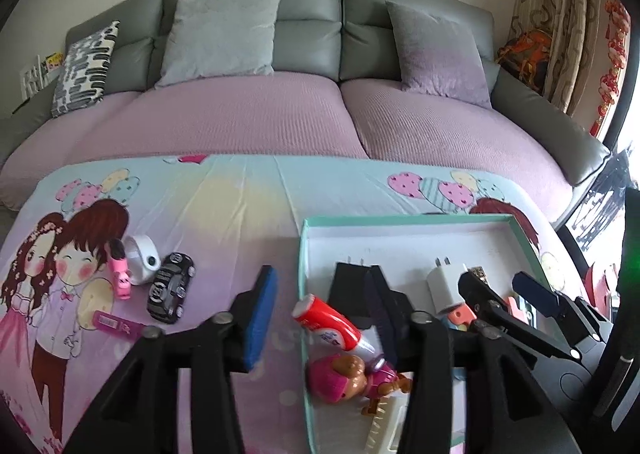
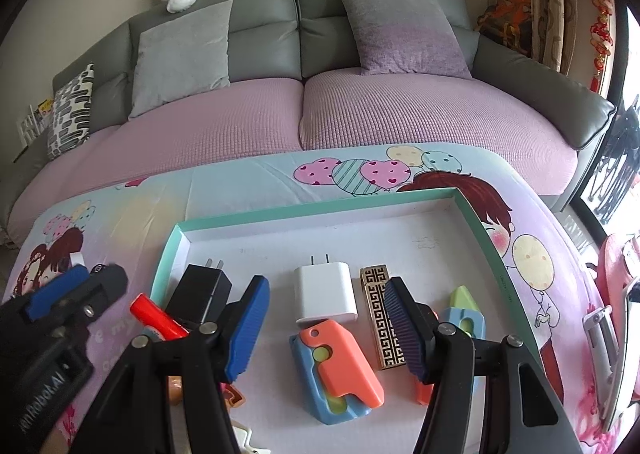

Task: Organize rigid objects
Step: 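Move both tools back from the tray to the remaining pile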

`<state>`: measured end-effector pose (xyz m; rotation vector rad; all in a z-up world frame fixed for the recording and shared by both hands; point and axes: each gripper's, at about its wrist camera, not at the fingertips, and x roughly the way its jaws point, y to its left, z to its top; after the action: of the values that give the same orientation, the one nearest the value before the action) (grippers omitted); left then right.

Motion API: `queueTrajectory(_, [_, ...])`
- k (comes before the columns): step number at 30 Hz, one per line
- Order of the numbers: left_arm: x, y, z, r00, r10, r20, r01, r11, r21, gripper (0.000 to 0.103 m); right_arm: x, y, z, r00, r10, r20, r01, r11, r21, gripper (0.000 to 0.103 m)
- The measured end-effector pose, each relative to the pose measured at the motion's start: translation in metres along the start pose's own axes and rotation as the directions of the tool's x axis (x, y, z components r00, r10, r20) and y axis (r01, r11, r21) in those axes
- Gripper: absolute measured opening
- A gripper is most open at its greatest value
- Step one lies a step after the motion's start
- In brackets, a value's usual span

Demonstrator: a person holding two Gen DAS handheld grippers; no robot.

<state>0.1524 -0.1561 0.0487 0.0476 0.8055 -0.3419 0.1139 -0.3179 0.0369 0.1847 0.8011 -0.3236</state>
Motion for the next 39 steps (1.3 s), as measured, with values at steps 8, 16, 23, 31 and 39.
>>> queueTrajectory(8, [0.001,0.025,0.004,0.997,0.074,0.015,-0.073,0.995,-0.072,0.063,0.000,0.005,0.000,1.000,0.016,0.014,-0.016,1.000,0.006,0.082])
queueTrajectory(16, [0.007,0.053,0.000,0.981,0.192,0.018,-0.187,0.970,-0.153,0.090,0.002,0.007,-0.001,0.999,0.050,0.022,-0.050,0.999,0.021,0.103])
queueTrajectory(23, [0.013,0.084,-0.005,0.965,0.261,-0.042,-0.263,0.934,-0.242,0.097,0.002,0.010,-0.001,0.997,0.075,0.030,-0.076,0.997,0.032,0.103])
queueTrajectory(31, [0.009,0.114,-0.009,0.952,0.296,-0.077,-0.304,0.894,-0.330,0.098,0.004,0.021,-0.003,0.996,0.084,0.029,-0.084,0.996,-0.004,0.103])
queueTrajectory(39, [-0.005,0.147,-0.013,0.945,0.319,-0.069,-0.318,0.850,-0.419,0.099,0.003,0.044,-0.003,0.955,0.293,0.053,-0.295,0.954,0.057,0.103])
